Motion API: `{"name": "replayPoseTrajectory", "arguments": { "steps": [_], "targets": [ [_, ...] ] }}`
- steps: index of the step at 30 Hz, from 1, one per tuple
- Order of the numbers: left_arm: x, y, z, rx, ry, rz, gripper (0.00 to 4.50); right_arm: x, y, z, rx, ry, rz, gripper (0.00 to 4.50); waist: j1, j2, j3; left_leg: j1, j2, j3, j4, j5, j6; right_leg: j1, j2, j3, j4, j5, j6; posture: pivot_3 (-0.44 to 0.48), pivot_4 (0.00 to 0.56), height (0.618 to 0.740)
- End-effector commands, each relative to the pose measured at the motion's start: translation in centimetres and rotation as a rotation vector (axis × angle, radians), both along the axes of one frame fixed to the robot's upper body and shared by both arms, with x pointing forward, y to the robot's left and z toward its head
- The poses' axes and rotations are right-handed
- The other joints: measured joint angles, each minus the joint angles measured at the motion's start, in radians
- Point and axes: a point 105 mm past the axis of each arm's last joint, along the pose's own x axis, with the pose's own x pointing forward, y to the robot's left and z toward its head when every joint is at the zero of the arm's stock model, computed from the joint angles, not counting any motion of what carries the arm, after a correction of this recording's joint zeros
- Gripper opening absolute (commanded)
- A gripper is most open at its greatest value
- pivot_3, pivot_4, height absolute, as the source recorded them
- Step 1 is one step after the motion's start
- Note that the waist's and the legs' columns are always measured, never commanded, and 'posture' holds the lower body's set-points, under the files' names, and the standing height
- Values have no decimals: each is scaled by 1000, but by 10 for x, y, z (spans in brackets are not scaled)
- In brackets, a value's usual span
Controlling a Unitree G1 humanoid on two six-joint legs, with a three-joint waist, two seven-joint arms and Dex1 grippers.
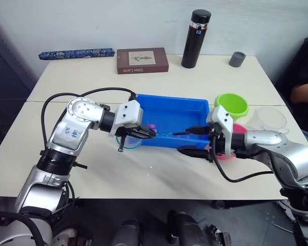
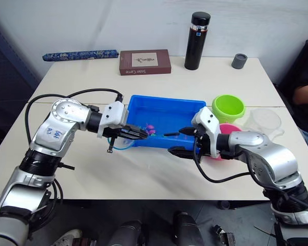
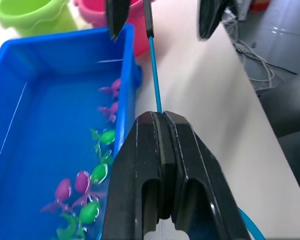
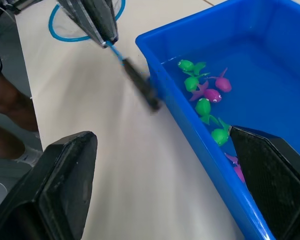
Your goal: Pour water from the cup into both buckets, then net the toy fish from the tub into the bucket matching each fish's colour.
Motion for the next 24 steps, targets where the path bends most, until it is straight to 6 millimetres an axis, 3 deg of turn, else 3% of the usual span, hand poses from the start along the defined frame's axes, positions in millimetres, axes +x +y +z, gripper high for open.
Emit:
{"name": "replayPoseTrajectory", "arguments": {
  "steps": [1,24],
  "targets": [
    [-4,-6,3,10,-9,-58,67,-1,4,8,0,-34,25,4500,2,0,0,0,0,0,0,0,0,0,0,0,0,0,0,0,150,740],
    [-1,-9,-3,28,8,-83,67,-6,3,19,5,-65,47,4500,5,0,0,0,0,0,0,0,0,0,0,0,0,0,0,0,150,740]
  ]
}}
